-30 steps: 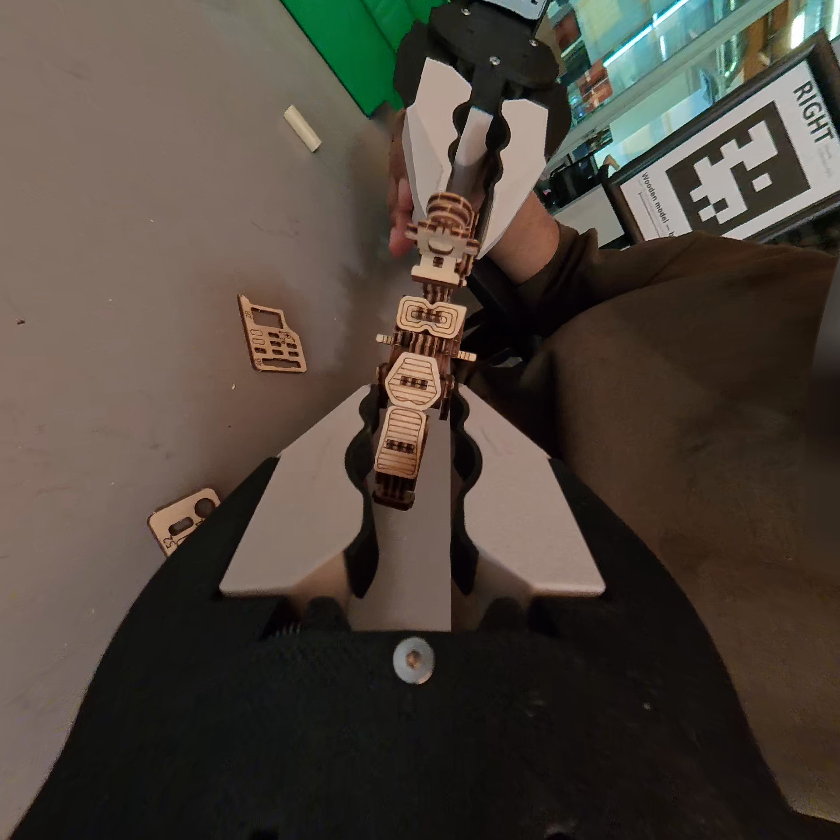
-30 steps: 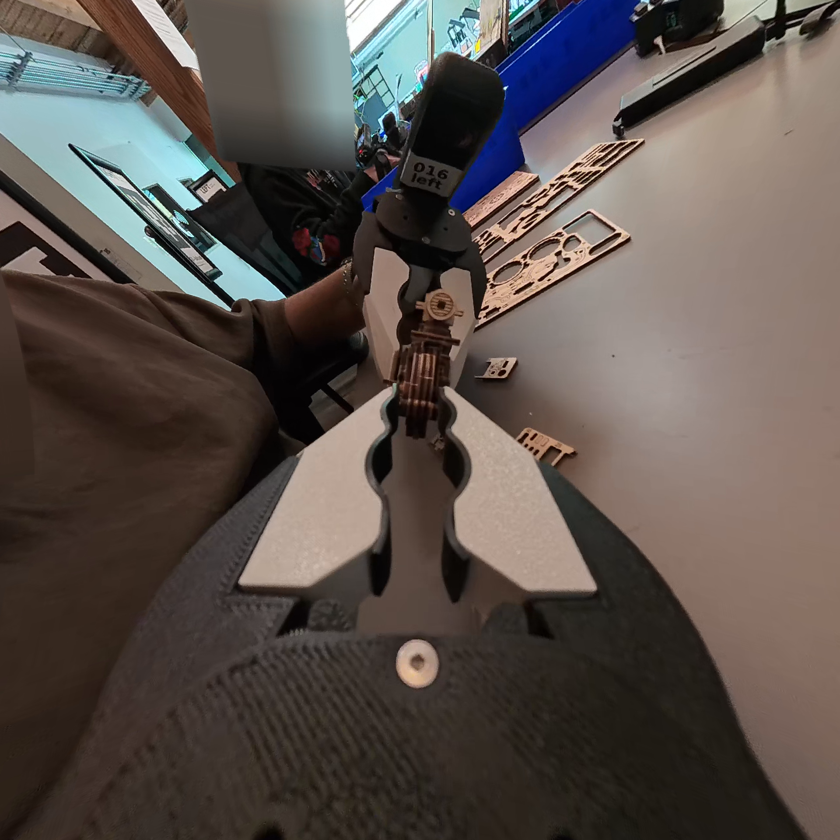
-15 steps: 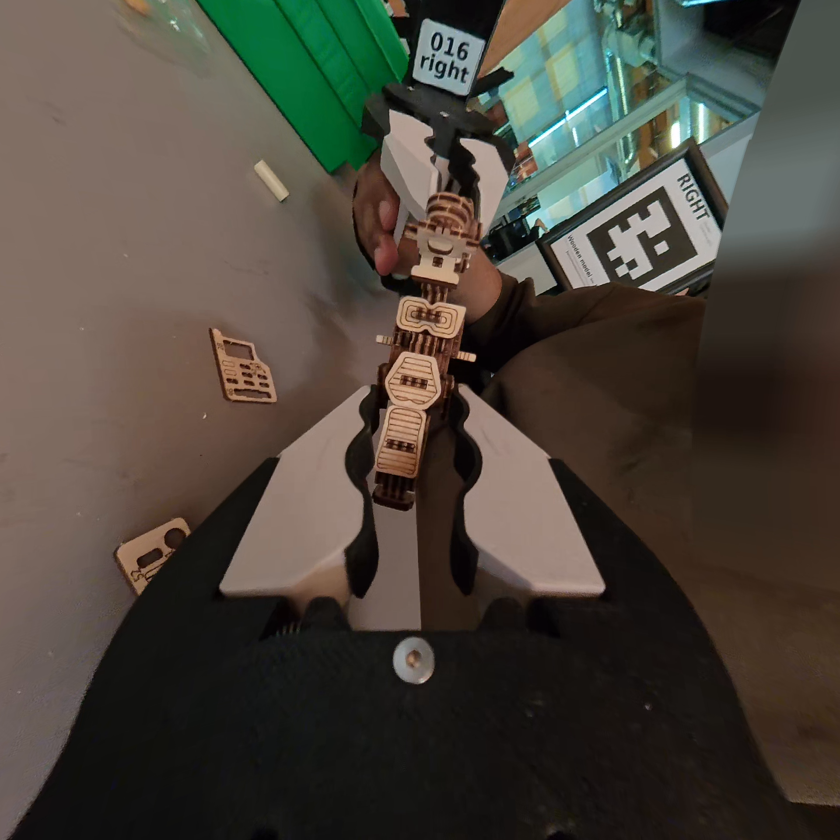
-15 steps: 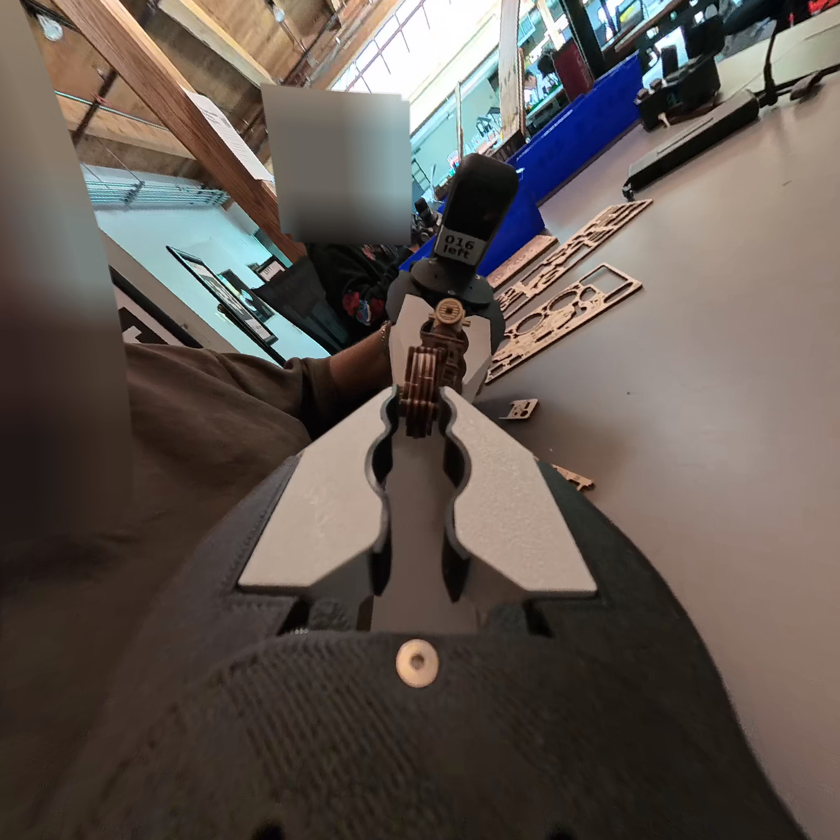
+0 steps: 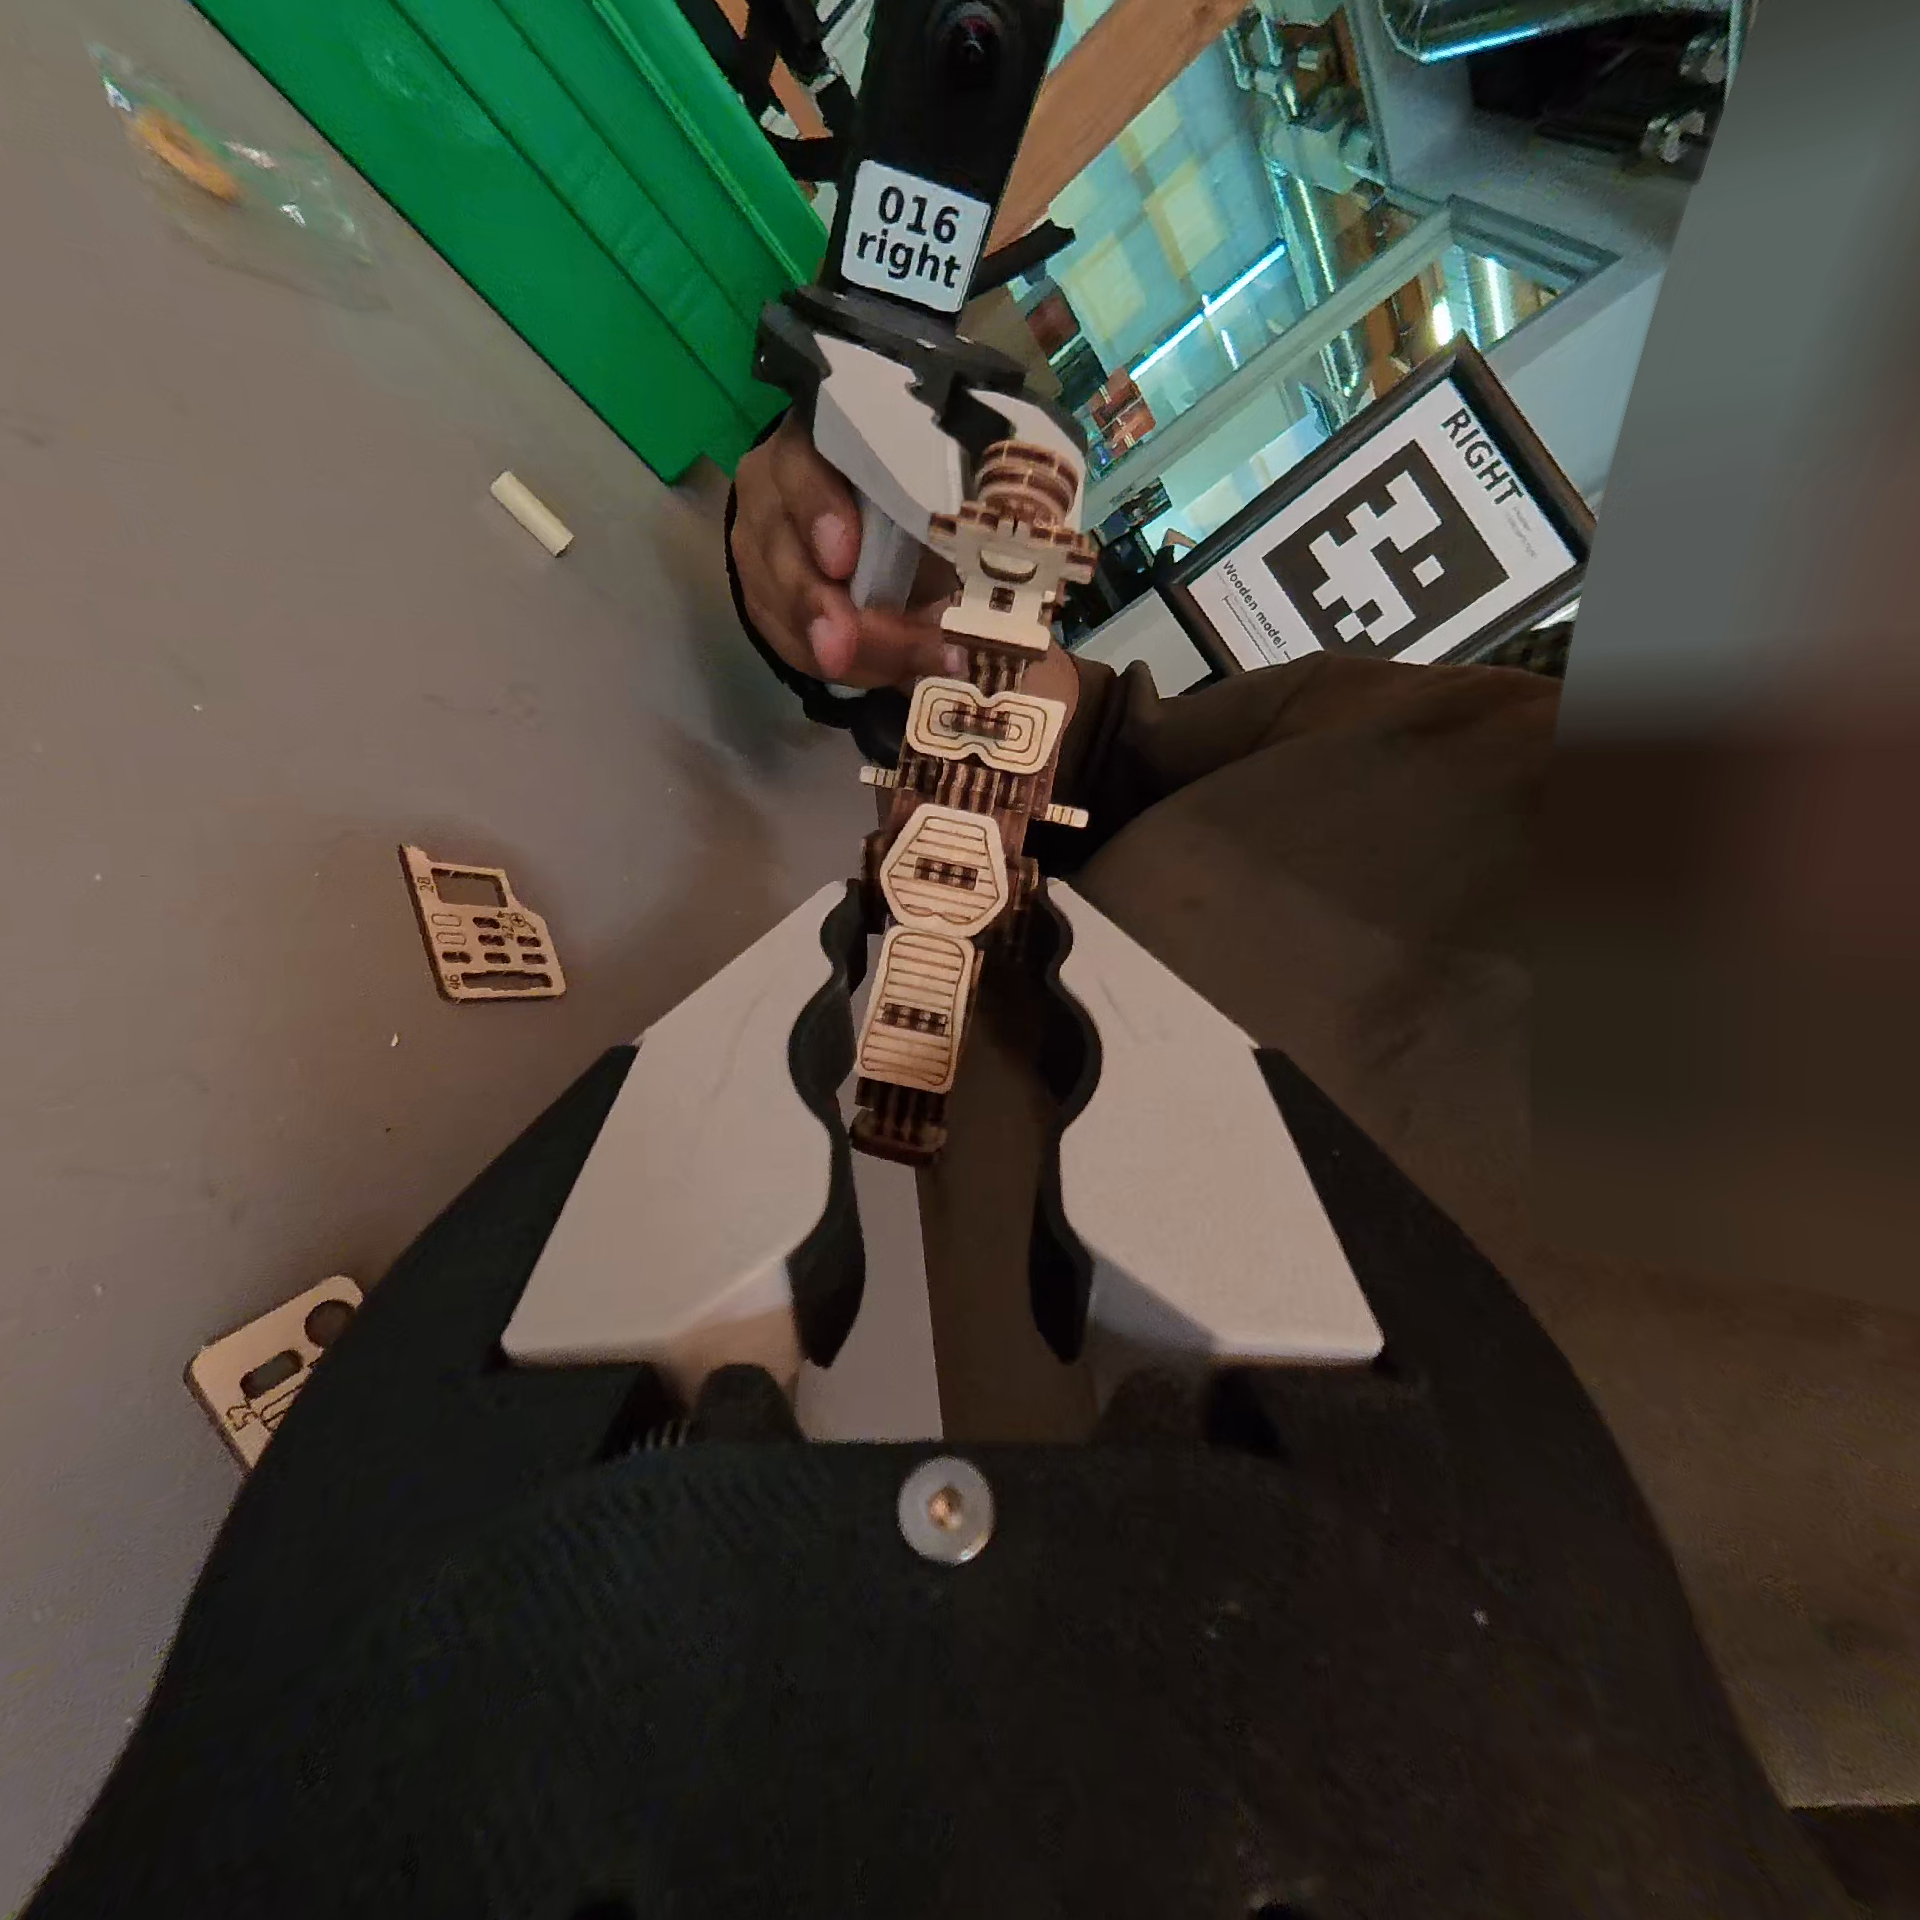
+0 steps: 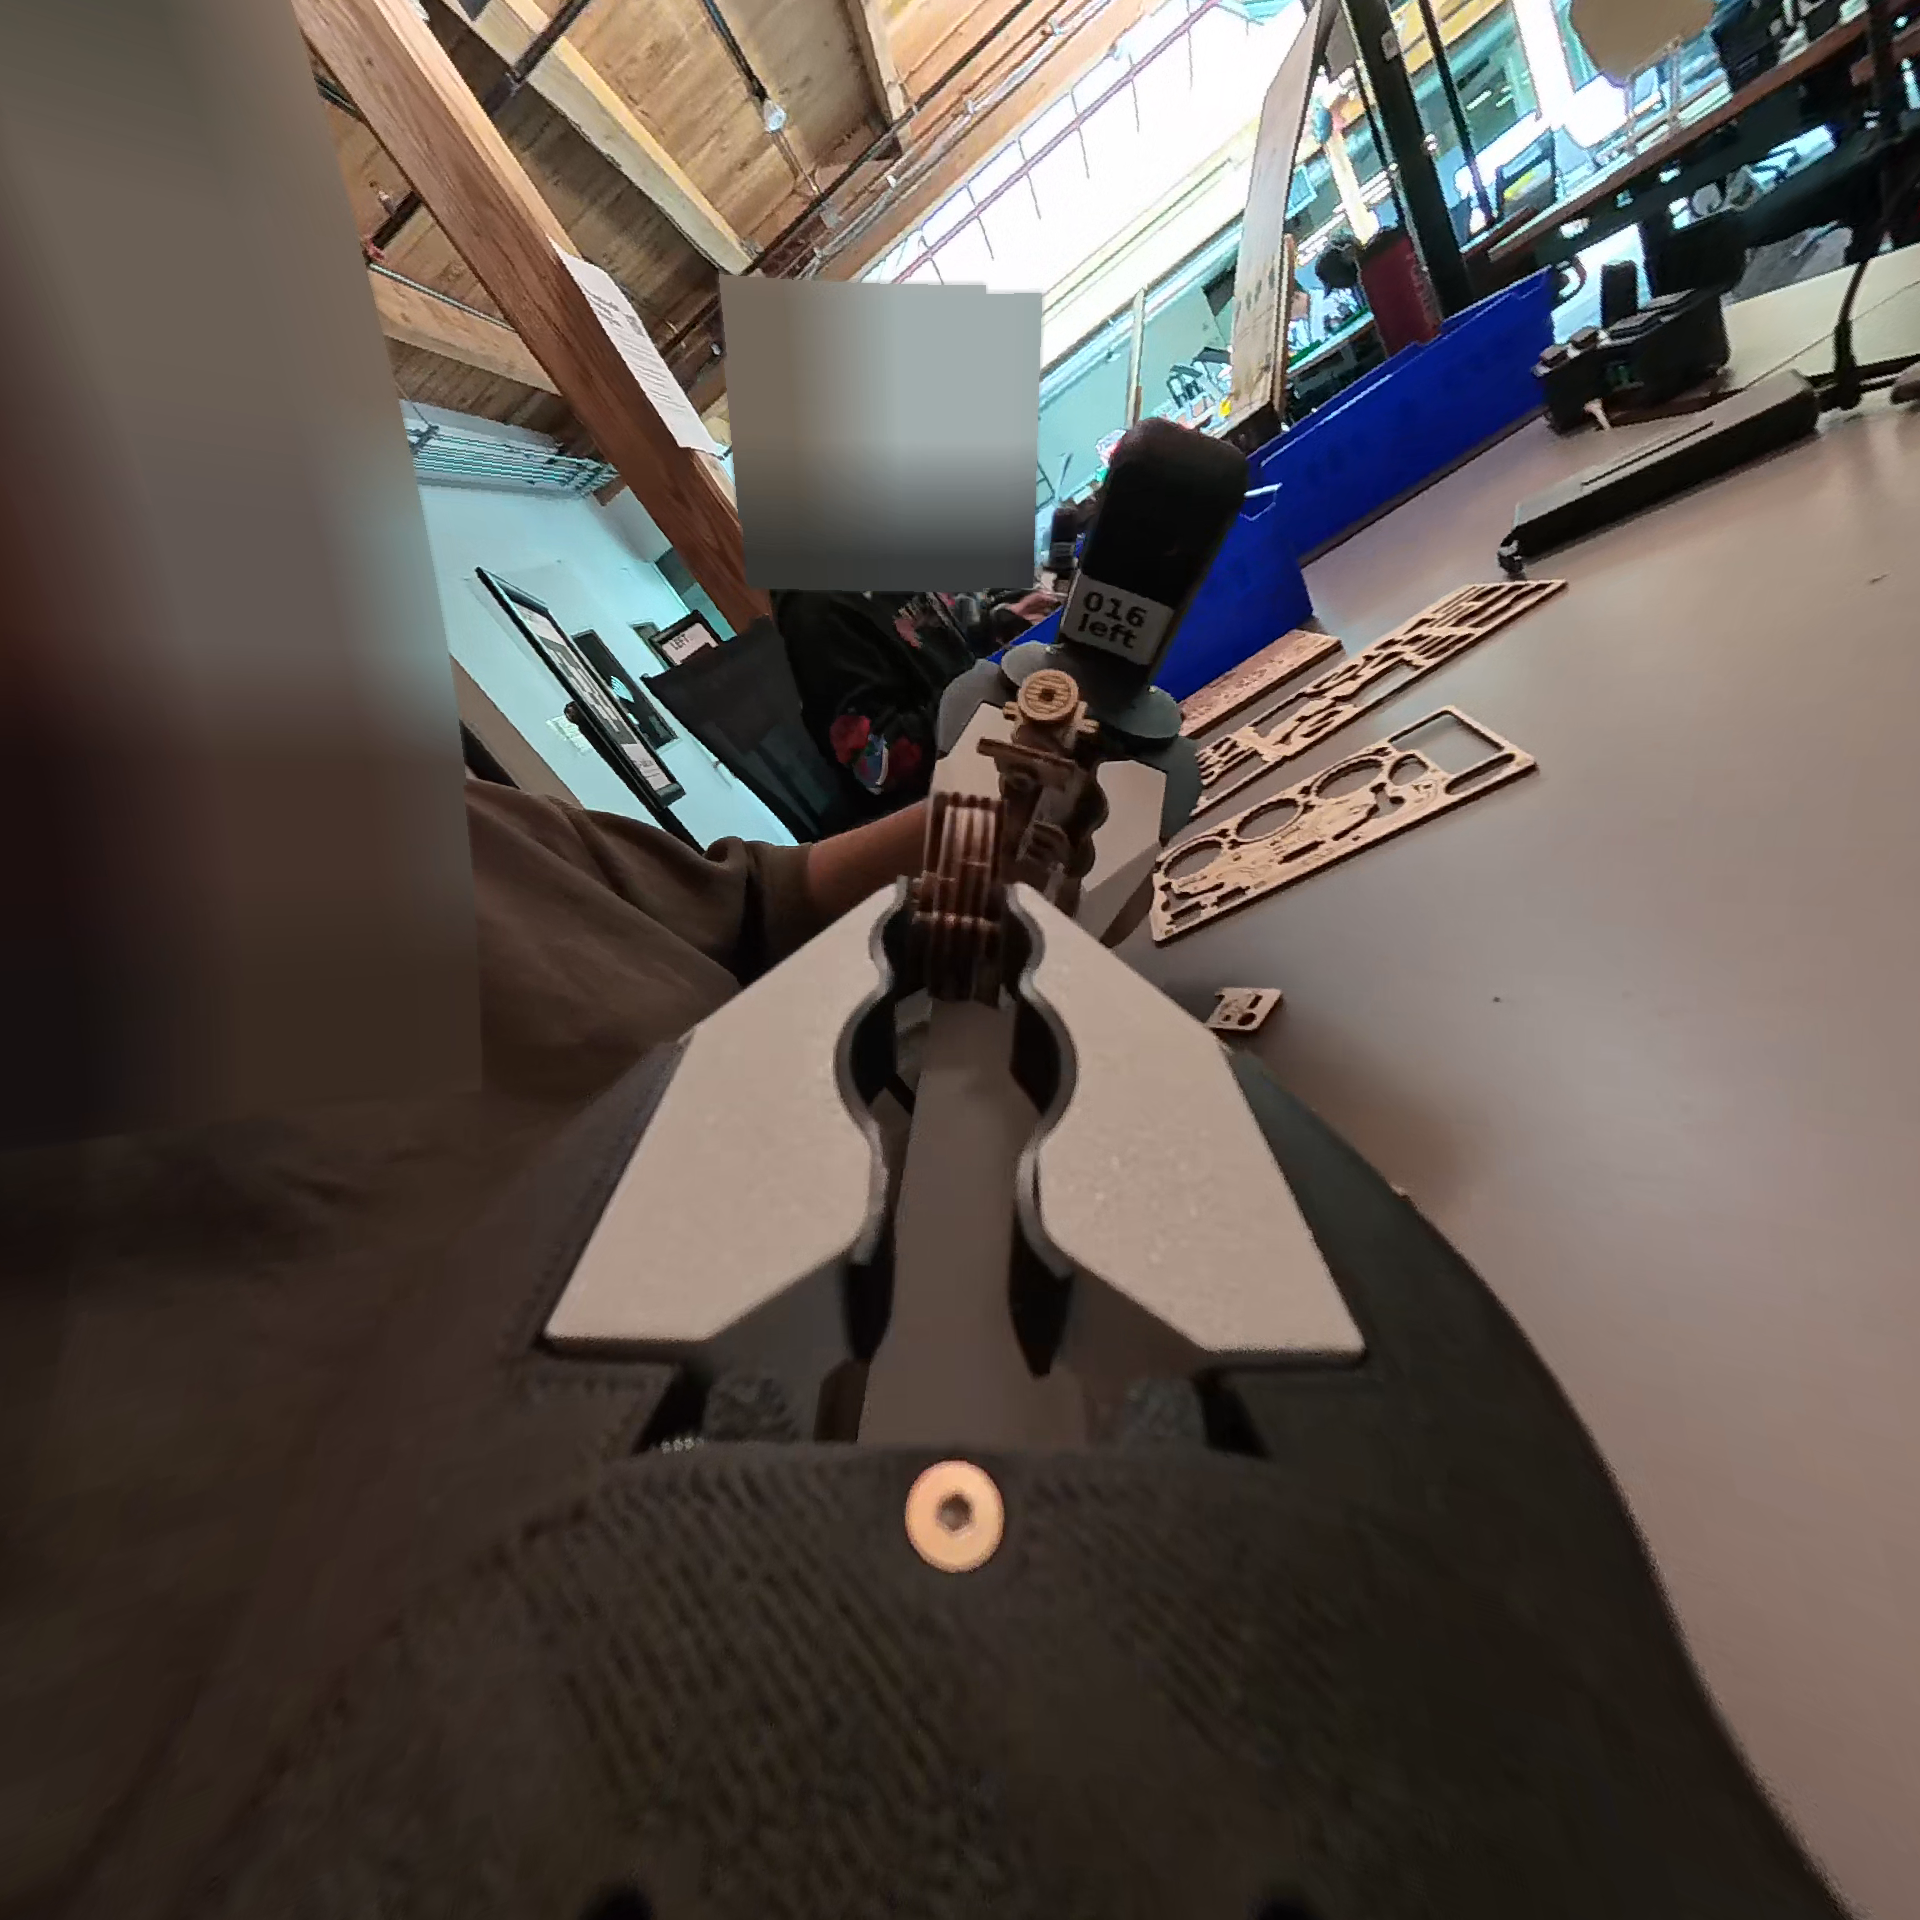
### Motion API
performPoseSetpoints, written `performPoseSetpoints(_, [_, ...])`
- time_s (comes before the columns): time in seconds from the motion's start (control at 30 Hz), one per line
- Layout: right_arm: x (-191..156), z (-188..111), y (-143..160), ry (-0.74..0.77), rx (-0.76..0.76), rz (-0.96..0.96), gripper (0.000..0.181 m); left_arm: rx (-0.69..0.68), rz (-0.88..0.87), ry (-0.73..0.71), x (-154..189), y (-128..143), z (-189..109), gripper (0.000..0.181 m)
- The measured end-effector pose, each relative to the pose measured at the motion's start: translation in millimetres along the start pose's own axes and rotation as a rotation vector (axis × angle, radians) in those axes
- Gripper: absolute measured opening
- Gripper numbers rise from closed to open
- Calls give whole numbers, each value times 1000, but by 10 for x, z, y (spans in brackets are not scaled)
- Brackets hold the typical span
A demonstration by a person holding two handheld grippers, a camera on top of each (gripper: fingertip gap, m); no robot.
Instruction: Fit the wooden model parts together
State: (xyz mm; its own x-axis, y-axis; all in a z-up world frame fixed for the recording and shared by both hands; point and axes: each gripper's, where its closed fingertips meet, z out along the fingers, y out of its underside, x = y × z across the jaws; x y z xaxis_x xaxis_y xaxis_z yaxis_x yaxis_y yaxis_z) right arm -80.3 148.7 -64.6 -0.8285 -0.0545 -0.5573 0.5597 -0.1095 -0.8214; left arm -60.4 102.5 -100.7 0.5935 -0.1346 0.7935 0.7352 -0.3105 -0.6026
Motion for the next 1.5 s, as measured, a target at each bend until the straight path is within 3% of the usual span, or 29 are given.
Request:
performPoseSetpoints(0.33, [167,48,153,125,-98,-22,14,-57,42,-148,-218,93,29,28])
performPoseSetpoints(0.8, [271,27,244,163,-147,4,14,-113,99,-260,-353,163,40,28])
performPoseSetpoints(1.5, [298,23,299,166,-172,25,14,-136,101,-287,-404,192,40,28])
